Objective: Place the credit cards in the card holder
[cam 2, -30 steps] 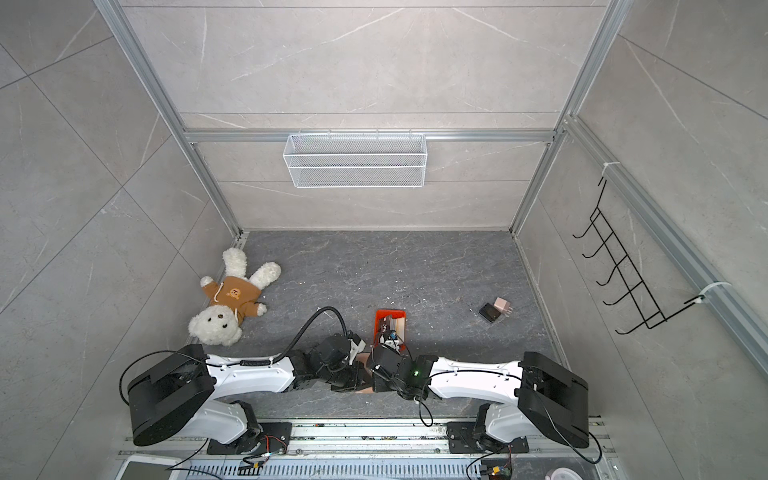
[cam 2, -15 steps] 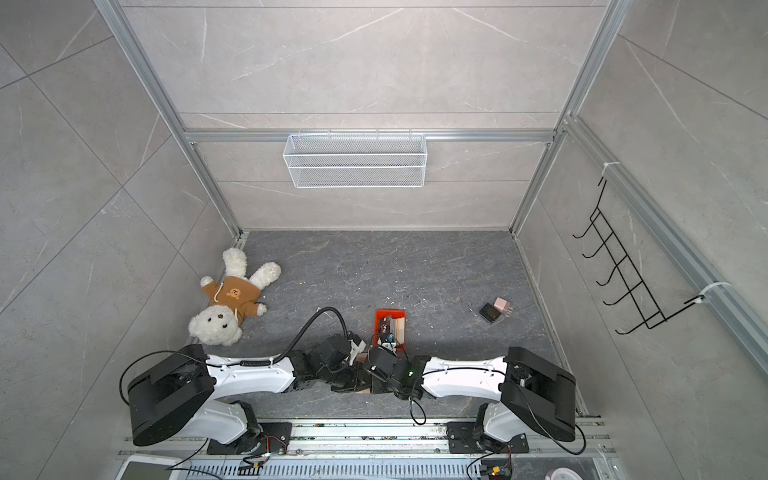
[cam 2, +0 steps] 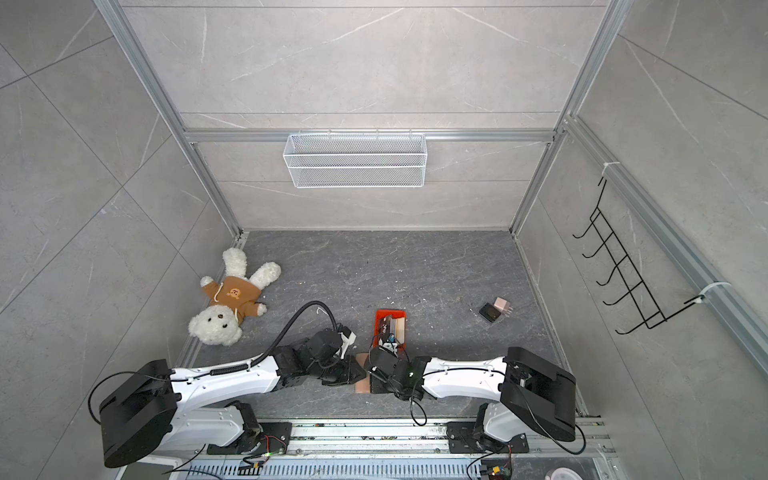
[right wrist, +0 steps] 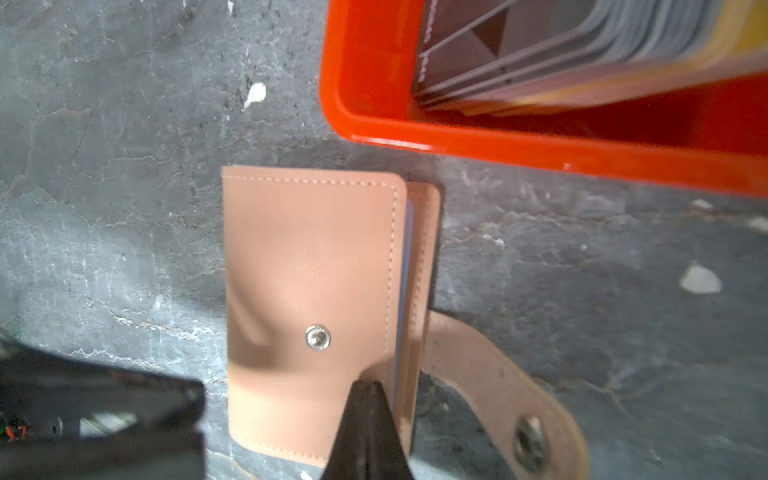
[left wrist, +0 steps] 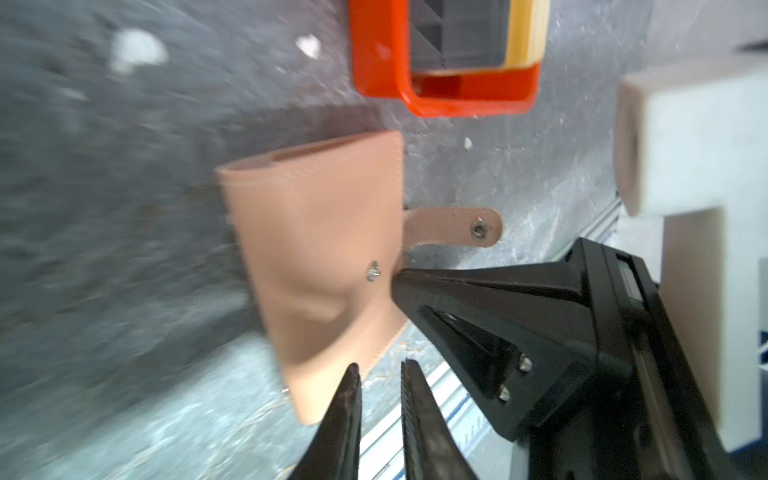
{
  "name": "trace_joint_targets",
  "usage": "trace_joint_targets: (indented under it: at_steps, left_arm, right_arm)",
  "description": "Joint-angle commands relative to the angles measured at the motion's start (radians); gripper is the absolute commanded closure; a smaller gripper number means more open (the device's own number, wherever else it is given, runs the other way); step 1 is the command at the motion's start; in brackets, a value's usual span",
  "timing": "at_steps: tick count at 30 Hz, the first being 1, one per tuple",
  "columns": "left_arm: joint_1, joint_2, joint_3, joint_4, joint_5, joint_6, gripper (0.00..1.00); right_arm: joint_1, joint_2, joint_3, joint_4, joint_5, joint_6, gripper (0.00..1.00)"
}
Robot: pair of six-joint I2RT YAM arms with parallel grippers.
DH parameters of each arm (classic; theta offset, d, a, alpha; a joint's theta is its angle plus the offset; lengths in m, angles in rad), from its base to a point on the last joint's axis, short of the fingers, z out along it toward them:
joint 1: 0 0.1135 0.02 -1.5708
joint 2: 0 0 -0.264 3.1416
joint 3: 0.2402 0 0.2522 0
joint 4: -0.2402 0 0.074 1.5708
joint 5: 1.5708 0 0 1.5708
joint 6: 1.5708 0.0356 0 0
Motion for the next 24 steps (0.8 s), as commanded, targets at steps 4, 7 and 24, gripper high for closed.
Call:
trace_joint_targets:
  at_steps: [4,7,24]
  left_arm:
    - [0.016,-0.006,0.026,-0.103,-0.047,0.046,0.76]
    - [0.015,0.015,0.035,-0.1,-0.057,0.047,0.77]
    - [0.014,0.133,0.079,-0.057,-0.033,0.06,0.79]
  right_arm:
    - [0.005,0.004,-0.02,-0.067,0.015,0.013,0.98]
    - [0.006,-0.005,-0.02,-0.073,0.018,0.013,0.98]
    - [0.005,-0.09,0.006,-0.143,0.041,0.001,0.99]
